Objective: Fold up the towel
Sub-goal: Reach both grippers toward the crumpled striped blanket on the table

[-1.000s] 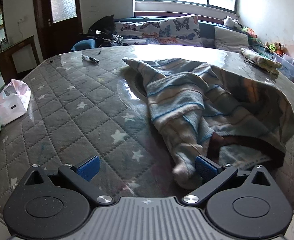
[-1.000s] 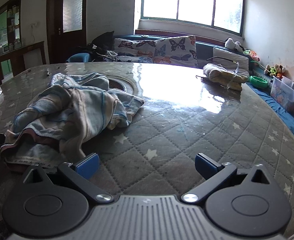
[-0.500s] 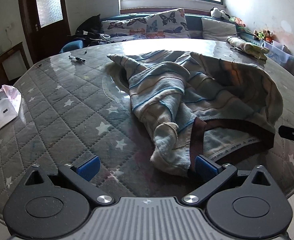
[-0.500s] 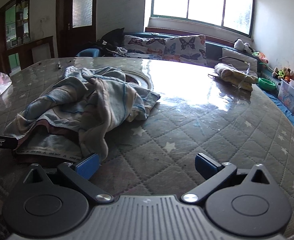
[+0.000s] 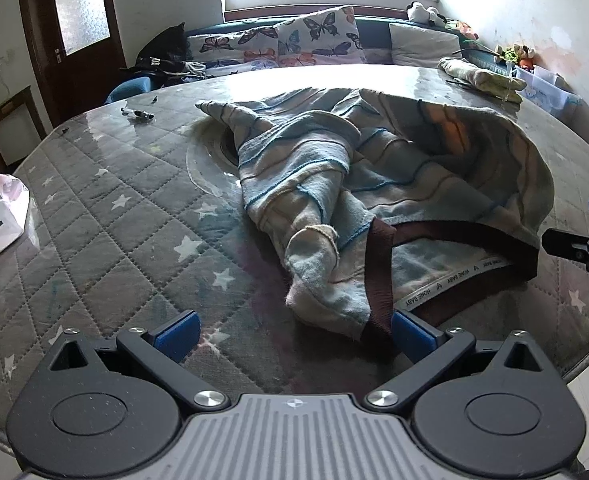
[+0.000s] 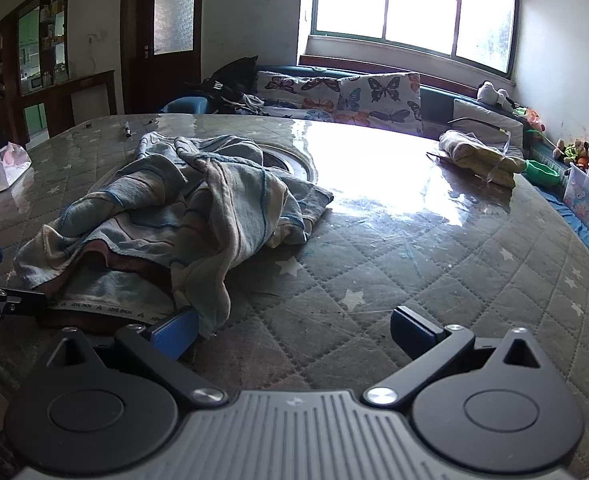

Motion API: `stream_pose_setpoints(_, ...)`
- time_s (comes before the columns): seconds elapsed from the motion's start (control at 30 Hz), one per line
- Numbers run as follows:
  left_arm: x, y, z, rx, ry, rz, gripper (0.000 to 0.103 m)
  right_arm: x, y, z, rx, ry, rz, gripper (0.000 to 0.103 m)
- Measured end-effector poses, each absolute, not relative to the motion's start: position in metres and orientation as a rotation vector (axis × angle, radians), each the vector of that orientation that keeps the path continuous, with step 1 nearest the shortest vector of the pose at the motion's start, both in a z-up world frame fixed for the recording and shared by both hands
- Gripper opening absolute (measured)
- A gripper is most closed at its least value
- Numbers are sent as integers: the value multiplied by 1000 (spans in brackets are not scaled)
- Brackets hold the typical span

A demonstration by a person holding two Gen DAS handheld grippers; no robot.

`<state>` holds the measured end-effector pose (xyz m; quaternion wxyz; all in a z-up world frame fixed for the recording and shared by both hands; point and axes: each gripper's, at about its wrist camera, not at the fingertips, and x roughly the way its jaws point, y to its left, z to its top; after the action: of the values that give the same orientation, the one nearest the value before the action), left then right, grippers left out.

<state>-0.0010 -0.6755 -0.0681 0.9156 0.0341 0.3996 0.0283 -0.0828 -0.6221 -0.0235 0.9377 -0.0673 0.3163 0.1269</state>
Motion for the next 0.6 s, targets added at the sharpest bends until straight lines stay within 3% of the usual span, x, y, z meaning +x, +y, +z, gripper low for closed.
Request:
stream_pose_setpoints(0.33, 6, -726, -68, 51, 822, 68, 103, -80, -616, -18, -155, 628, 277, 103)
stream_pose_setpoints(0.6, 1, -715, -67, 42, 829, 55, 103, -76, -613, -17, -161, 628, 288, 103)
